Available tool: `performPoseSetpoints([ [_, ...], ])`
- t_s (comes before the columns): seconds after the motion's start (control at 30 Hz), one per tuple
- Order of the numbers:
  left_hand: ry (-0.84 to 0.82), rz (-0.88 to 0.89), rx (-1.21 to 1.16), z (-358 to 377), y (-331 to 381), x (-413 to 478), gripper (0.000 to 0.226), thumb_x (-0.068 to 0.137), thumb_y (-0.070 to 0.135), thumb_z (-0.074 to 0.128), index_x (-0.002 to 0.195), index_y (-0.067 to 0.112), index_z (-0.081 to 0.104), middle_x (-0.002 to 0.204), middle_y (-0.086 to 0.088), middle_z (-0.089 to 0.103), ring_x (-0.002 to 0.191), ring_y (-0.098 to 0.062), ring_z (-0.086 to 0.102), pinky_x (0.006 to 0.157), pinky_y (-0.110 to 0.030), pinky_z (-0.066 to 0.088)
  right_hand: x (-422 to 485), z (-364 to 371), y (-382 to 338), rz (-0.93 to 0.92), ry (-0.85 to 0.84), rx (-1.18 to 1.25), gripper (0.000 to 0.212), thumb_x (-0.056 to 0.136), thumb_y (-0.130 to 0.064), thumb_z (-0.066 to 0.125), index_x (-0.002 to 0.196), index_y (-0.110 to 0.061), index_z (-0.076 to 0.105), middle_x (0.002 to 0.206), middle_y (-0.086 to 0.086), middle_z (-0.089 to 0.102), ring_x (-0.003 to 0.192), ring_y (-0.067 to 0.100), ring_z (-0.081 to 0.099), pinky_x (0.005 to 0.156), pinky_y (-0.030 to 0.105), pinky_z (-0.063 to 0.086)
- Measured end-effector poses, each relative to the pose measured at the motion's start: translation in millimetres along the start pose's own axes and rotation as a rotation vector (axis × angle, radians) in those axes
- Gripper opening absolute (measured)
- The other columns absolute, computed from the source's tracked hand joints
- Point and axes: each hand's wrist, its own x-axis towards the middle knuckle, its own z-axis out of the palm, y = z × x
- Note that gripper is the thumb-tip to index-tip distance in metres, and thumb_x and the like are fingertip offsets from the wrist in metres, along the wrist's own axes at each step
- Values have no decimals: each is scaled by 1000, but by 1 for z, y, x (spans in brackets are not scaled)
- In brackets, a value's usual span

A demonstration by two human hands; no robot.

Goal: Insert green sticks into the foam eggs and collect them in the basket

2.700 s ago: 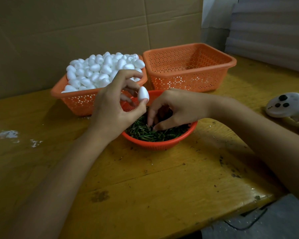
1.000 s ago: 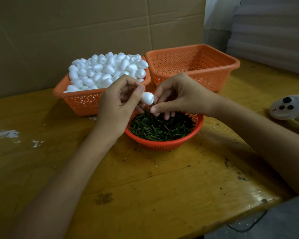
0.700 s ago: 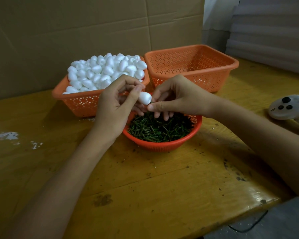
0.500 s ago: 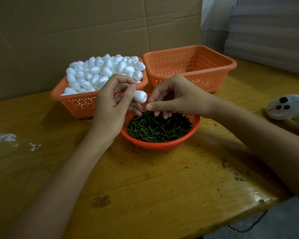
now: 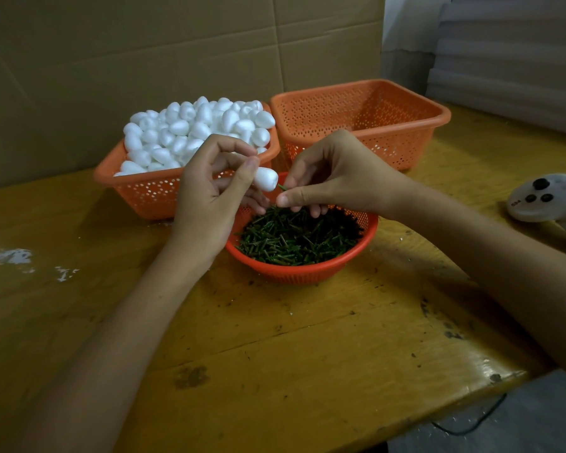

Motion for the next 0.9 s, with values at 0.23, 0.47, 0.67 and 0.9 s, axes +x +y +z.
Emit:
performPoseSetpoints([
  [0.23,-31,19,31,0,0,0,7,105,8,63,110,11,58,87,2,74,70,-24,76,61,-34,63,0,1,1,11,0,23,26,79,-23,88,87,0,77,72,8,76,52,16,67,51,24,54],
  [0.47,-26,7,27,-1,2,-1,5,101,6,68,103,4,64,90,-4,74,75,-27,76,63,-35,64,0,1,1,1,6,-5,21,81,-22,88,86,-4,78,70,4,76,52,18,67,49,26,53],
  [0.67,0,-30,-36,0,1,-2,14,86,0,83,97,-2,74,94,-11,80,80,-23,79,75,-31,65,0,1,1,3,-16,-38,19,86,-21,84,92,-4,79,75,5,78,58,18,71,53,23,53],
  [0.9,81,-97,-190,-1,-1,1,11,89,-2,79,98,0,74,96,-16,80,82,-26,78,77,-32,64,0,0,-3,-54,70,-195,20,89,-28,81,95,-9,81,78,13,73,69,31,68,67,50,56],
])
